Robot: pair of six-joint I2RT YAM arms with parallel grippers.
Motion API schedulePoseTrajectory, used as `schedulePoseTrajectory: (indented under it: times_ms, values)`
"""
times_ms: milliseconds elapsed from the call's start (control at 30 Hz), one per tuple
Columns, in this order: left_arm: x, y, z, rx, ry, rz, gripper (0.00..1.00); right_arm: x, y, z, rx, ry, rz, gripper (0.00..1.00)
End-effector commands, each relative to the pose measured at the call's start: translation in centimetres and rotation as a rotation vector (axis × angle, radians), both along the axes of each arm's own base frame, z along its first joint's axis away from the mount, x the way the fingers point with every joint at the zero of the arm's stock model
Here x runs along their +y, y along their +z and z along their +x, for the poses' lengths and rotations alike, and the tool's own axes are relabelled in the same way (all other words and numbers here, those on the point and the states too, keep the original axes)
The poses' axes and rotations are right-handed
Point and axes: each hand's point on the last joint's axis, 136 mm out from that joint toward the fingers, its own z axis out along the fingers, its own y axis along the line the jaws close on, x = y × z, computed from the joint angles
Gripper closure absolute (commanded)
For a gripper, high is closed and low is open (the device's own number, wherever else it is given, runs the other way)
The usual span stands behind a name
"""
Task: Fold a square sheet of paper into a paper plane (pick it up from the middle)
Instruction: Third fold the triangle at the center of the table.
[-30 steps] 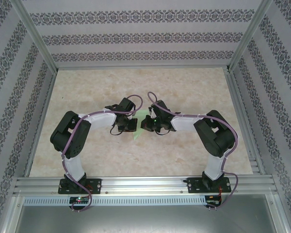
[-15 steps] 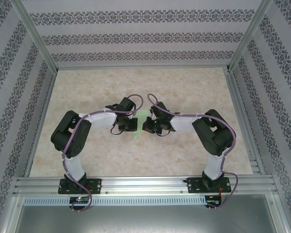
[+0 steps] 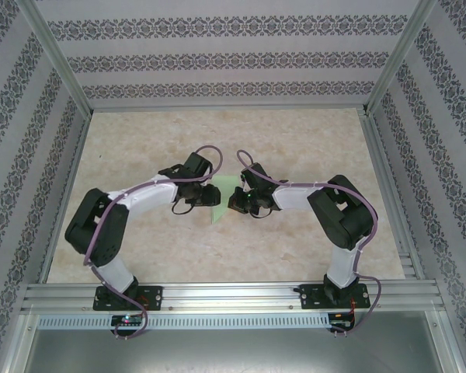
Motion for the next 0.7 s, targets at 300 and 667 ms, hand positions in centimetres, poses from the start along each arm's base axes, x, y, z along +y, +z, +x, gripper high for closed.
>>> schedulePoseTrajectory:
  times_ms: [300, 667]
  values:
    - [-2.9, -0.8, -2.8, 0.056, -0.016, -0.185, 0.90, 0.2, -0.6, 0.6, 0.011, -0.028, -0.002, 0.95]
    - [-1.1, -4.4, -3.1, 0.098, 0.006, -0.057, 0.95, 0.1, -0.7, 0.5, 0.016, -0.029, -0.004, 0.95]
